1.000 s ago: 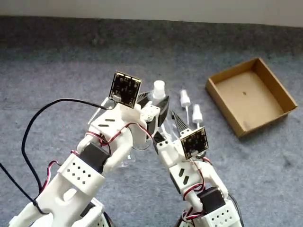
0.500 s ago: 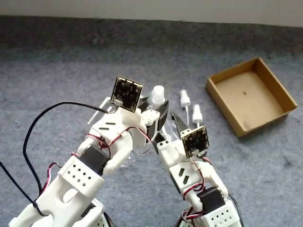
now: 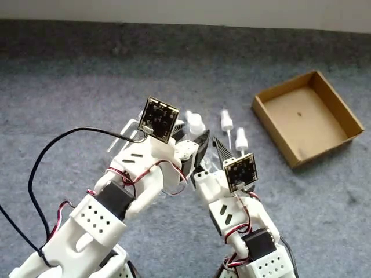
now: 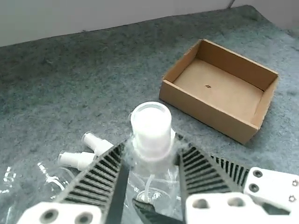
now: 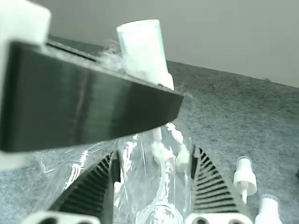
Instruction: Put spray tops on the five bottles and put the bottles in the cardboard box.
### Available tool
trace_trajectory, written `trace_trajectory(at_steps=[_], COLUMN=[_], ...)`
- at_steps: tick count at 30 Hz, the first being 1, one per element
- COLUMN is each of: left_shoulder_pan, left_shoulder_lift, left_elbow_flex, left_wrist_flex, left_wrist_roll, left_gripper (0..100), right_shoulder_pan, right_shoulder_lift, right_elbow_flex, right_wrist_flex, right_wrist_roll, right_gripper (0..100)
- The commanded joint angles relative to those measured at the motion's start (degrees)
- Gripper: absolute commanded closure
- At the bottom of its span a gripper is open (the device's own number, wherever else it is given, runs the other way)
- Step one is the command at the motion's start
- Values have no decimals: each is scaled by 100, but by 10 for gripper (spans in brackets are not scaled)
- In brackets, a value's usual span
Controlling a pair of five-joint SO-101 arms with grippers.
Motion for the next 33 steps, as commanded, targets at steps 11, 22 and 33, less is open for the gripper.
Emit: trace_trajectory(at_steps=[11, 22, 33], left_shoulder_pan=[101, 101, -523], left_shoulder_lift=[22, -1578, -2211], left_elbow_flex=[-48, -13, -4], left_wrist_flex=[281, 703, 686], left_wrist_roll=[-809, -818, -818], left_gripper=[848, 848, 848], right_shoulder_pan=[259, 268, 259], right_shoulder_lift=[-84, -84, -84], right_elbow_flex=[303, 312, 330], right_wrist_flex=[-171, -163, 57], right_wrist_roll=[-35, -44, -35], right_gripper=[917, 917, 917])
